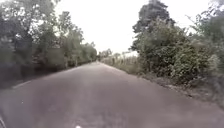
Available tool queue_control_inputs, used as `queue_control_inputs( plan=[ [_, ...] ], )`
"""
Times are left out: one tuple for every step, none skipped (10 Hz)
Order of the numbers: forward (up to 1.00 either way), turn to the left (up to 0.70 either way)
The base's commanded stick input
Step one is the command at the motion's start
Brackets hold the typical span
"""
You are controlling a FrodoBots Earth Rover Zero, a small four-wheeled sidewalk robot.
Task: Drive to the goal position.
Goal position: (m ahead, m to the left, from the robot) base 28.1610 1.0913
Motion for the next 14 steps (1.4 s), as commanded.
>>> queue_control_inputs(
  plan=[
    [1.0, -0.05],
    [1.0, -0.05],
    [1.0, -0.05],
    [1.0, -0.05],
    [1.0, -0.05],
    [1.0, -0.05],
    [1.0, -0.05],
    [1.0, -0.05],
    [1.0, -0.05],
    [1.0, -0.11],
    [1.0, -0.14],
    [1.0, -0.14],
    [1.0, -0.14],
    [1.0, -0.14]
  ],
)
